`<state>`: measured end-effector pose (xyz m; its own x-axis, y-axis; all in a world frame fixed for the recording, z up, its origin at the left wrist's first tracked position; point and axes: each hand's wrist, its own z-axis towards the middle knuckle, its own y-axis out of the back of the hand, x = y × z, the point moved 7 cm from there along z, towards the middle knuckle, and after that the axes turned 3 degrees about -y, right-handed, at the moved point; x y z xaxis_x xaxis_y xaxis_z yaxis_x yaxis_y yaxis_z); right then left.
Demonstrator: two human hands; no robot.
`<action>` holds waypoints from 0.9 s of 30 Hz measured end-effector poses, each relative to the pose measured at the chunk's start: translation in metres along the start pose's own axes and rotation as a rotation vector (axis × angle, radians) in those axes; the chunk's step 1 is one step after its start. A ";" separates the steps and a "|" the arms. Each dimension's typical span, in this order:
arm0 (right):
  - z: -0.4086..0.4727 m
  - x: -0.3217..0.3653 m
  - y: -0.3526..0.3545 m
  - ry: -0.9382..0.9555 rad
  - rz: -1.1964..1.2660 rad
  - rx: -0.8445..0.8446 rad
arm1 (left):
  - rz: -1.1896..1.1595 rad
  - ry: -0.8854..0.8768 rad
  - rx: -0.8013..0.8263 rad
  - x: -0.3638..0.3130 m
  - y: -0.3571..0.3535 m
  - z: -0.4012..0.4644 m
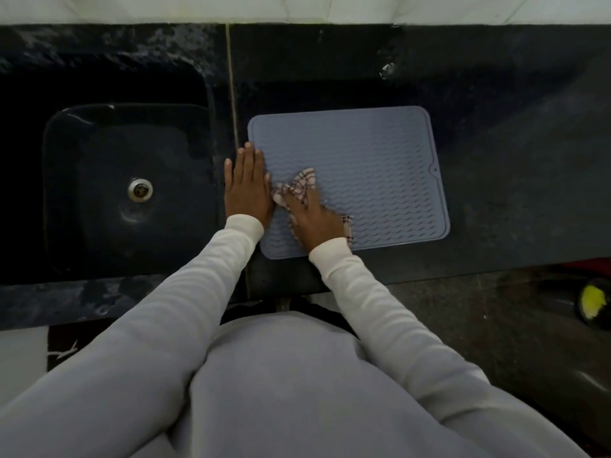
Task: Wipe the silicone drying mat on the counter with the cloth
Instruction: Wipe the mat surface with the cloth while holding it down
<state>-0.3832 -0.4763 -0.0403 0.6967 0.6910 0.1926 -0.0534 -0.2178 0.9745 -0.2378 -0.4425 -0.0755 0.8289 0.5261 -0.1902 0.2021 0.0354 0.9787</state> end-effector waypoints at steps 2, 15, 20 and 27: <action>-0.003 -0.017 0.008 -0.013 0.027 -0.009 | -0.009 0.001 -0.001 0.001 0.001 0.000; -0.029 -0.219 0.056 -0.421 -0.093 -0.034 | 0.010 -0.002 0.011 0.003 -0.001 -0.002; -0.040 -0.257 0.071 -0.595 -0.088 -0.039 | -0.015 -0.010 0.020 0.002 -0.002 -0.002; -0.013 -0.172 0.087 -0.443 0.049 -0.121 | -0.098 -0.012 0.013 0.002 0.003 -0.001</action>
<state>-0.5168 -0.6047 0.0135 0.9285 0.3151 0.1966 -0.1586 -0.1422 0.9771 -0.2365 -0.4405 -0.0730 0.8112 0.5102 -0.2859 0.2893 0.0749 0.9543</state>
